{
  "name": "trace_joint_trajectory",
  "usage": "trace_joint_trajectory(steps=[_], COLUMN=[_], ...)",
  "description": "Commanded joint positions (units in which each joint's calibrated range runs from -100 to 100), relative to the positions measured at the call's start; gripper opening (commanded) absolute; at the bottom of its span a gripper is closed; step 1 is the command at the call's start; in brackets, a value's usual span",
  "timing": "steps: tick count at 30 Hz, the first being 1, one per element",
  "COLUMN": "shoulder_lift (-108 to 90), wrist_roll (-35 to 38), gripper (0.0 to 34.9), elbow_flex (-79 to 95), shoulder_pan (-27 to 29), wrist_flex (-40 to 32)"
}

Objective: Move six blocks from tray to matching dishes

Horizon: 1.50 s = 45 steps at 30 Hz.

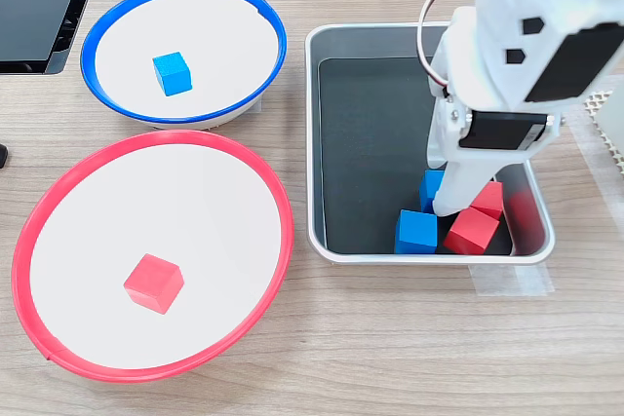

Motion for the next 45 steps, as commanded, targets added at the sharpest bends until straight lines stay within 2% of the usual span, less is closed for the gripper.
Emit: trace_joint_trajectory(steps=[1,2,3,4,6,8,11,16,20,26,27,28,30,32,33,35,37,40,45], shoulder_lift=[-0.4,-0.5,-0.6,-0.9,-0.9,0.1,5.1,20.6,32.7,38.7,38.7,38.5,38.1,37.4,36.8,34.5,29.1,21.8,5.8], wrist_roll=[1.7,1.9,2.4,2.9,3.2,2.6,-5.1,-14.2,-15.4,-10.9,-9.9,-9.1,-7.7,-6.9,-6.8,-7.0,-8.4,-11.2,-19.3], gripper=[10.7,8.9,2.1,0.3,0.1,0.1,0.0,0.0,0.0,0.1,0.6,4.1,13.4,17.3,17.9,14.4,0.3,0.2,0.1], elbow_flex=[0.5,0.6,0.6,0.4,-2.2,-9.8,-28.9,-56.6,-69.7,-65.9,-64.0,-62.6,-60.1,-58.8,-58.0,-56.2,-52.3,-45.8,-26.9], shoulder_pan=[2.4,2.8,4.0,5.2,7.2,8.7,9.2,13.8,18.2,21.2,21.5,21.6,22.0,22.2,22.2,21.5,19.0,15.2,4.3], wrist_flex=[0.0,-0.1,-0.1,0.0,1.2,5.9,12.3,14.6,11.1,-0.3,-1.8,-2.6,-3.2,-3.1,-3.0,-2.4,1.3,6.0,7.2])
